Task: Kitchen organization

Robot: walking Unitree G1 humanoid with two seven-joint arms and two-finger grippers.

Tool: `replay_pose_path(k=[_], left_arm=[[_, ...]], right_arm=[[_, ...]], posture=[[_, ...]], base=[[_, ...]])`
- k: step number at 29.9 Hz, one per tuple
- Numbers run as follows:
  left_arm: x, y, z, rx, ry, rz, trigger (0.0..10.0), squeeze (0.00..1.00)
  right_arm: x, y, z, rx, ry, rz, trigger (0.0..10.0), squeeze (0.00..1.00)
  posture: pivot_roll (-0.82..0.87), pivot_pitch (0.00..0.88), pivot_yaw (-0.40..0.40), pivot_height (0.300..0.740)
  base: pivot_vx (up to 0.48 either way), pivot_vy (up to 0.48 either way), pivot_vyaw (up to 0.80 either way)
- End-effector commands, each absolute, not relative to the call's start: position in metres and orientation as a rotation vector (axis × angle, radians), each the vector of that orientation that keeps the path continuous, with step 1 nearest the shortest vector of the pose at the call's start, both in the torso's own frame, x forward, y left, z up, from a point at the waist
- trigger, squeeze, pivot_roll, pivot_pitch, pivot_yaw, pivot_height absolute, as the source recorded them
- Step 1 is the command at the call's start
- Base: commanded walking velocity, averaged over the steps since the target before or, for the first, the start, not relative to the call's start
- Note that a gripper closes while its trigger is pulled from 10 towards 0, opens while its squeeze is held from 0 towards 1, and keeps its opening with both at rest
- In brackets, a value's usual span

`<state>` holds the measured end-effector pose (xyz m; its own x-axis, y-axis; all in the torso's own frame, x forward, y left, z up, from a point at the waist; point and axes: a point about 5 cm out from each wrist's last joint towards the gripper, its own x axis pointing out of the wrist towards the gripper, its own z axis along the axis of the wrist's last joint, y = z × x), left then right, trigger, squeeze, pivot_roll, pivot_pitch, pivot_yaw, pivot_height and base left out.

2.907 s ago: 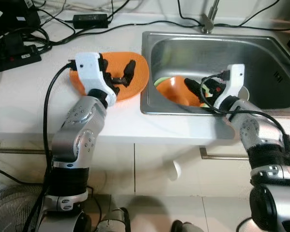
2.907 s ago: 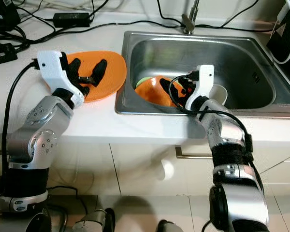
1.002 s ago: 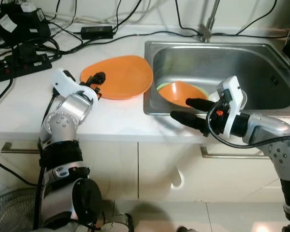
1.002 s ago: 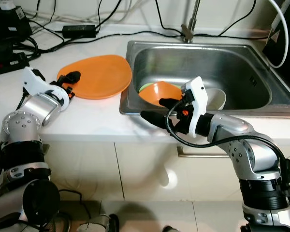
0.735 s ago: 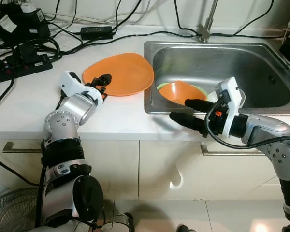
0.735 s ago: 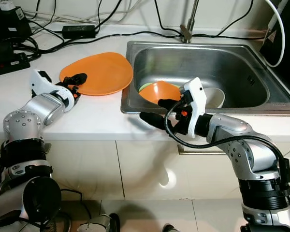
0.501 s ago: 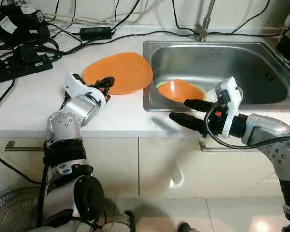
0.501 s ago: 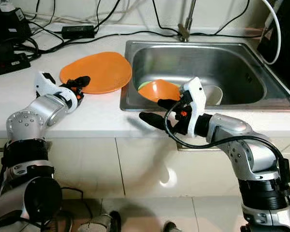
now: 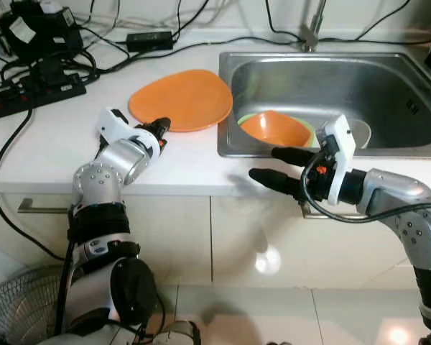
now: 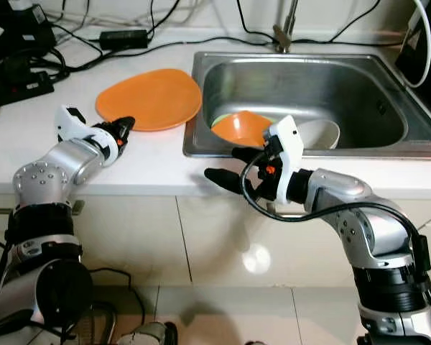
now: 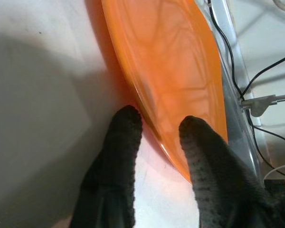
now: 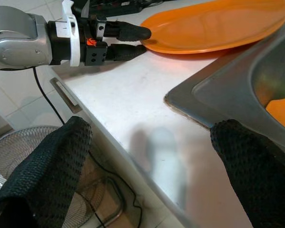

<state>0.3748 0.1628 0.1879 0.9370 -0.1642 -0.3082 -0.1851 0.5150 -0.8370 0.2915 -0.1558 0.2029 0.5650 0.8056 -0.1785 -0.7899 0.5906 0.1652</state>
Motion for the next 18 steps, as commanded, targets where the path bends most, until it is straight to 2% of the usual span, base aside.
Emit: replay_pose_path(k=[1,7,8,9,10,18], left_arm=[[0.373,0.158,0.172,-1.015,0.461,0.039,0.0,0.00],[0.378,0.158,0.174,-1.027,0.436,0.031,0.0,0.00],[0.379,0.158,0.174,-1.024,0.436,0.030,2.7,0.00],[0.380,0.157,0.174,-1.023,0.436,0.031,2.7,0.00],[0.381,0.157,0.173,-1.028,0.433,0.032,10.0,0.00],[0.392,0.154,0.180,-1.078,0.387,0.015,10.0,0.00]], right_arm=[[0.290,-0.155,0.205,0.059,0.225,0.937,10.0,0.00],[0.290,-0.154,0.206,0.063,0.214,0.935,10.0,0.00],[0.290,-0.153,0.207,0.063,0.213,0.935,10.0,0.00],[0.290,-0.153,0.207,0.063,0.212,0.935,10.0,0.00],[0.290,-0.153,0.207,0.063,0.212,0.935,10.0,0.00],[0.287,-0.154,0.208,0.064,0.210,0.930,10.0,0.00]], posture=[[0.08,0.108,0.049,0.740],[0.07,0.107,0.050,0.740],[0.07,0.107,0.050,0.740],[0.07,0.107,0.050,0.740],[0.06,0.108,0.051,0.740],[0.04,0.112,0.053,0.740]], base=[[0.000,0.000,0.00],[0.000,0.000,0.00],[0.000,0.000,0.00],[0.000,0.000,0.00],[0.000,0.000,0.00],[0.000,0.000,0.00]])
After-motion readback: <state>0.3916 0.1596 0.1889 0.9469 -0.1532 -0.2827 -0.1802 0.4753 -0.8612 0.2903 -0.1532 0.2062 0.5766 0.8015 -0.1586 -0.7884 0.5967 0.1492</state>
